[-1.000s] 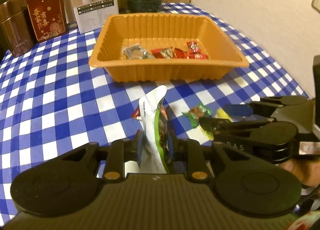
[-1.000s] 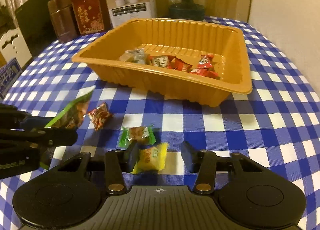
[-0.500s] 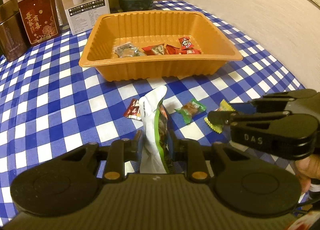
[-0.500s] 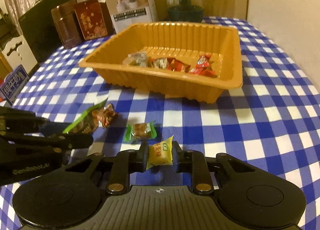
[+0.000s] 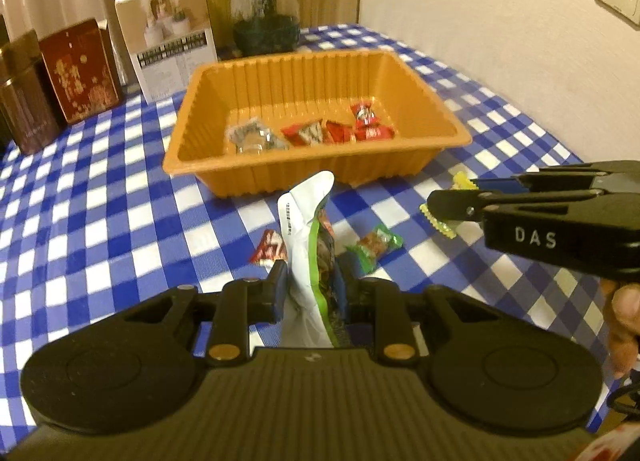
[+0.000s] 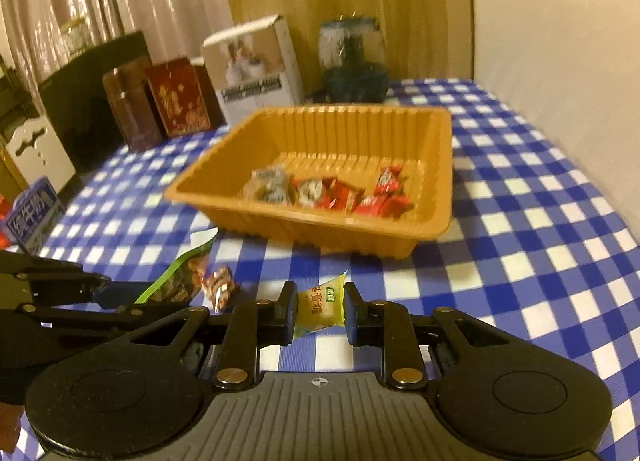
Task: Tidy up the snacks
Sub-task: 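Carry the white packet in the left tool while the right tool carries the yellow candy to the tray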
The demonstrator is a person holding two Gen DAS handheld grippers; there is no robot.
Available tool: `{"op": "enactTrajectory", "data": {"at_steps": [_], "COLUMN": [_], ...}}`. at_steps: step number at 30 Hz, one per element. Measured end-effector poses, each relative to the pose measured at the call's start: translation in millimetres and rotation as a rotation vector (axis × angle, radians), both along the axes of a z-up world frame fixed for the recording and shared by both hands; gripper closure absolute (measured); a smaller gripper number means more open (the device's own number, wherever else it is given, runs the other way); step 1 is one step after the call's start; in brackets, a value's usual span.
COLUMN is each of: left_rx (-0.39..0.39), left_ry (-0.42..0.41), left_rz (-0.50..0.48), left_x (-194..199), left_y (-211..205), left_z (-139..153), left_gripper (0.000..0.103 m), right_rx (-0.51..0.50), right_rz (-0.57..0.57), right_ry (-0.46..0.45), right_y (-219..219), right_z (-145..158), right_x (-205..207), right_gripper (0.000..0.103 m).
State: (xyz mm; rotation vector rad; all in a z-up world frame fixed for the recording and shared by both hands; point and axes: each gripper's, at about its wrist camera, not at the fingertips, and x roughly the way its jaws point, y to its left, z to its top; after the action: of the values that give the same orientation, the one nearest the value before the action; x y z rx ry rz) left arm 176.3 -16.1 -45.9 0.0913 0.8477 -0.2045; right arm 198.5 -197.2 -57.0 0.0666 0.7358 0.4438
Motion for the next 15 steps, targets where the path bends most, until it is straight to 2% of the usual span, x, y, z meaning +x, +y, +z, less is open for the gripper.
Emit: {"op": "enactTrajectory", "data": {"at_steps": [8,15], "left_rx": [-0.004,-0.003], "left_ry": [-0.087,-0.128], "left_rz": [0.013,0.019], "left_x": [10.4,49.4], "left_y": [0.8,-5.7], "left_z": [30.2,42.0], "left_gripper": [0.081,0.081], "right_rx": [0.065,0.087], "right_rz": [-0.068,-0.107], "right_ry": [-0.101,-0.122], "right_y": [-13.8,-15.6], "right_z": [25.2,34.4], "right_x": [7.9,35.3], "right_gripper": [0.079,0.079]}}
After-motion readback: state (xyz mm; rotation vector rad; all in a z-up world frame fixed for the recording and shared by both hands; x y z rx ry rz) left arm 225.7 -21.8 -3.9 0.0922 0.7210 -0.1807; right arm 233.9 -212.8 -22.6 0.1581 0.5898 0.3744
